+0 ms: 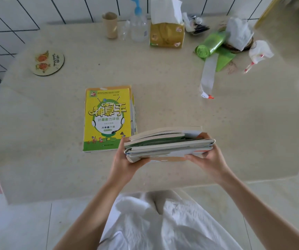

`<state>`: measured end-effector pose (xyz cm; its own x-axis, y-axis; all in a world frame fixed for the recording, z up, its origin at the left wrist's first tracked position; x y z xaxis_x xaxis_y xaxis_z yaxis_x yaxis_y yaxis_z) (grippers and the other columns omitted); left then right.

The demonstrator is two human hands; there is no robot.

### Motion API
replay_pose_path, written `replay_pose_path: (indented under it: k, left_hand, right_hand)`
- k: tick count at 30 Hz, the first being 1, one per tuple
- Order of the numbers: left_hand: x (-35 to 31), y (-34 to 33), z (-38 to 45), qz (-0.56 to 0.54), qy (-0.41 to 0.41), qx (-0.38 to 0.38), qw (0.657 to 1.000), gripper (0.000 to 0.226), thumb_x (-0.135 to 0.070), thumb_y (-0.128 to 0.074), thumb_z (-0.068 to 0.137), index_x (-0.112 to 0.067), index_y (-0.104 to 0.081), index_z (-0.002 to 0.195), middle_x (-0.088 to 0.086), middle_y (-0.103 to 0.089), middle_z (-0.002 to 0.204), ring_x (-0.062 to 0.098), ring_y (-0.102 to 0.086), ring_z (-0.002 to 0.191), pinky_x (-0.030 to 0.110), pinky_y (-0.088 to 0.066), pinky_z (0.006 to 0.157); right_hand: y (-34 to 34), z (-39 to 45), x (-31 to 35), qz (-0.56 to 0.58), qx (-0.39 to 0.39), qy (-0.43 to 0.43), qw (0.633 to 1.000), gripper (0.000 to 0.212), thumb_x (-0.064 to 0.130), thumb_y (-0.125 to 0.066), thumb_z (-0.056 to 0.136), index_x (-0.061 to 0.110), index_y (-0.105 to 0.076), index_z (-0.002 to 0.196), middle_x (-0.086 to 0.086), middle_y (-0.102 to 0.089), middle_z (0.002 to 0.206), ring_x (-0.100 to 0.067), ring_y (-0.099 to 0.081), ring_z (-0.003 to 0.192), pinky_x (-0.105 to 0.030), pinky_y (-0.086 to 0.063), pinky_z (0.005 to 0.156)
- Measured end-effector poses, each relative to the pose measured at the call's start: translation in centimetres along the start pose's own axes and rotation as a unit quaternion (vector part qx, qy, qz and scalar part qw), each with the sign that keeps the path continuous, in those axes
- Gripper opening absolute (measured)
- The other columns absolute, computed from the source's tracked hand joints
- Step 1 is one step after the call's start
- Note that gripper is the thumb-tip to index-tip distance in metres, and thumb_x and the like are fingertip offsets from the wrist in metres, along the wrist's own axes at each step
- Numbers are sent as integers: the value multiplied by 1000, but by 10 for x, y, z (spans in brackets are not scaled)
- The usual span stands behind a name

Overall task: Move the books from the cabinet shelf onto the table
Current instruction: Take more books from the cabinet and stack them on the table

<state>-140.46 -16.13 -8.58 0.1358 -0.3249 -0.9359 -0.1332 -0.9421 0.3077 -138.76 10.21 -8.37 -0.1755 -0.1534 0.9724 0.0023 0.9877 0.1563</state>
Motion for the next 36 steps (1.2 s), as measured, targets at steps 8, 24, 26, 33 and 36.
replay_pose_path:
  k: [8, 24, 26, 33, 36]
  left_hand:
    - [-2, -6, 1, -13, -20, 15, 1000, 73, -16, -86, 57, -20, -52, 121, -36, -57, 112, -11, -57, 104, 7, -43, 88]
    - [38, -5, 2, 61, 19, 50, 997, 58, -22, -83, 65, -45, -55, 111, -15, -70, 103, 14, -68, 94, 50, -56, 79]
    - [43, -4, 2, 28, 44, 38, 998, 49, -33, -84, 64, -43, -60, 105, -13, -71, 99, 19, -69, 92, 51, -56, 80]
    - [42, -3, 5, 26, 95, 28, 995, 46, -43, -87, 56, -29, -72, 97, -24, -72, 92, -3, -66, 87, 21, -51, 78]
    - [38, 5, 9, 10, 95, 36, 995, 55, -46, -84, 53, -20, -73, 100, -13, -75, 95, 8, -69, 92, 27, -54, 82]
  right_hand:
    - [3, 0, -18, -90, 36, -19, 995, 92, 26, -82, 66, 8, -35, 143, 3, -56, 129, -17, -56, 119, -37, -44, 105]
    - [1, 0, -32, -56, 67, -70, 994, 72, 55, -83, 58, 23, -61, 119, -10, -63, 118, -14, -62, 110, -30, -52, 92]
    - [1, 3, -33, -83, 62, -75, 992, 69, 51, -83, 61, 13, -61, 114, -4, -68, 112, -8, -64, 104, -27, -52, 90]
    - [6, 13, -29, -144, 50, -99, 983, 36, 17, -82, 65, 29, -67, 95, 13, -73, 97, -9, -67, 98, -27, -51, 89]
    - [7, 17, -23, -108, 68, -120, 985, 31, 1, -81, 68, 18, -70, 91, -3, -74, 98, -16, -68, 97, -30, -53, 90]
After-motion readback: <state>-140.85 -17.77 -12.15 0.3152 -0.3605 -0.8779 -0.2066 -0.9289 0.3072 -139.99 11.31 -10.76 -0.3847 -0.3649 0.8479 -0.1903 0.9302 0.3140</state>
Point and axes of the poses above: each hand's wrist, its own z-axis towards the middle knuckle, its own y-axis out of the back of the hand, x = y × z, the point moved 7 cm from there along z, towards the middle knuckle
